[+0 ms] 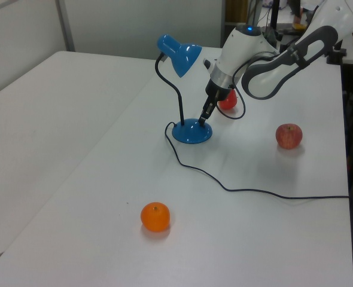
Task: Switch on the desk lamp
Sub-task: 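Press down on the switch on the lamp base with the gripper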
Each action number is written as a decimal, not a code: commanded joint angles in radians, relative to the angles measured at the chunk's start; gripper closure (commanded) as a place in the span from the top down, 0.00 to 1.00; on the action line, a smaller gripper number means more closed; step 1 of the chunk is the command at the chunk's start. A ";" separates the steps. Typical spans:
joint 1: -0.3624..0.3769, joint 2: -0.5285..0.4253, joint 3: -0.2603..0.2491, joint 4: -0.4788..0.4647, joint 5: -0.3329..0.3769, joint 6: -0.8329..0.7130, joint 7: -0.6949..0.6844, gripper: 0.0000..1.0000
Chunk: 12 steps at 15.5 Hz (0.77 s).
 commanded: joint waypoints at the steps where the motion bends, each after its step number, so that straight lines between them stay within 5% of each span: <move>1: 0.004 0.031 -0.003 0.014 -0.015 0.043 0.029 0.00; 12: 0.004 0.053 -0.001 0.028 -0.025 0.046 0.027 0.00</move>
